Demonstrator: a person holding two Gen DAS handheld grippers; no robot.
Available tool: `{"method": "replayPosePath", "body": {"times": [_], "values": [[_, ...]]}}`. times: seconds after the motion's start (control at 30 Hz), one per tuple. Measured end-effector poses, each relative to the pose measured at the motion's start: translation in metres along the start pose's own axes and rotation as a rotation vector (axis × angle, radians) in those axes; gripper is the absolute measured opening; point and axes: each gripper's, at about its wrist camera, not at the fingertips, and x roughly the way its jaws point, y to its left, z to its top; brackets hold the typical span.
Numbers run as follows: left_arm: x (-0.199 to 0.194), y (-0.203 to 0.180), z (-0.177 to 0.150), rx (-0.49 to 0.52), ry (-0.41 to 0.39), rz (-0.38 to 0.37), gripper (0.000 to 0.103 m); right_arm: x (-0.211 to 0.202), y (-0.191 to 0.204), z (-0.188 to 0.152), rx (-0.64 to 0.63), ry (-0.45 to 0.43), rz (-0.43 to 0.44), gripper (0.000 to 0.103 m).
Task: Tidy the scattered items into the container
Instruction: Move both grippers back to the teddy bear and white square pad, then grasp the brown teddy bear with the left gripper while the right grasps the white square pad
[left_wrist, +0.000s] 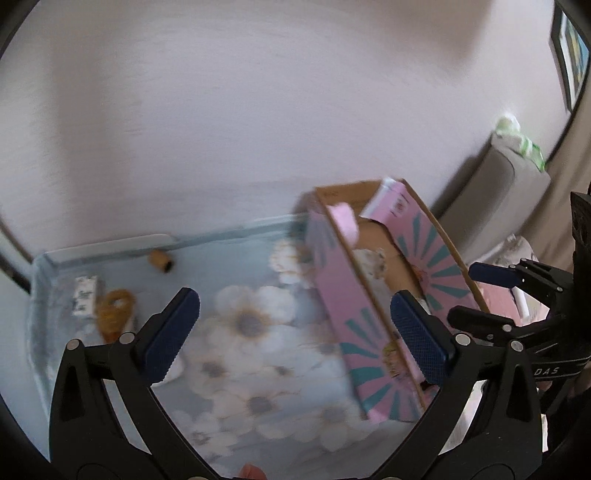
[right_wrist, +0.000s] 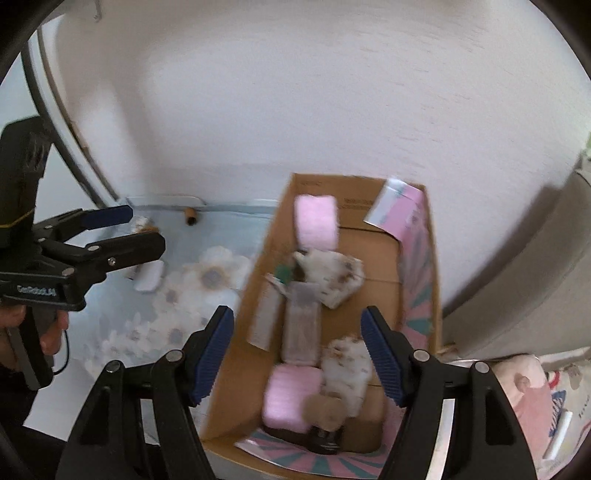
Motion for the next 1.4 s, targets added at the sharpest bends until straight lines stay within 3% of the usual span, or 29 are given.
{"method": "replayPosePath", "body": {"times": [0.17,0.37,0.47,0.63,0.77,0.8,0.83,1.07,1.33,1.4], "values": [[-0.025,0.050,-0.005,-0.068,-0.034,0.045,0.103,-0.002,0.033,0.017,-0.040,-0.043,0.049,0.067],[-0.053,0.127,-0.015,-0.146,-0.053,0.110,0.103,0.017,0.087,0.033,-0.109,-0.036,0.089,0.067],[-0.057,0.158,-0.019,-0.170,-0.042,0.137,0.103,0.033,0.116,0.035,-0.162,-0.024,0.091,0.067],[-0.037,0.195,-0.027,-0.165,0.008,0.125,0.103,0.076,0.163,0.030,-0.163,0.030,0.178,0.067],[-0.004,0.204,-0.035,-0.111,0.055,0.099,0.103,0.118,0.189,0.012,-0.173,0.063,0.155,0.069],[0.006,0.205,-0.036,-0.094,0.065,0.093,0.103,0.126,0.195,0.007,-0.177,0.060,0.141,0.082],[0.018,0.206,-0.036,-0.071,0.077,0.081,0.103,0.131,0.197,0.004,-0.179,0.059,0.130,0.086],[0.074,0.206,-0.036,0.030,0.126,0.049,0.102,0.177,0.218,-0.014,-0.152,0.025,0.035,0.087],[0.105,0.213,-0.041,0.078,0.164,0.014,0.085,0.211,0.235,-0.022,-0.131,0.005,0.004,0.087],[0.110,0.214,-0.043,0.084,0.173,-0.001,0.073,0.214,0.237,-0.021,-0.136,-0.004,0.004,0.087]]}}
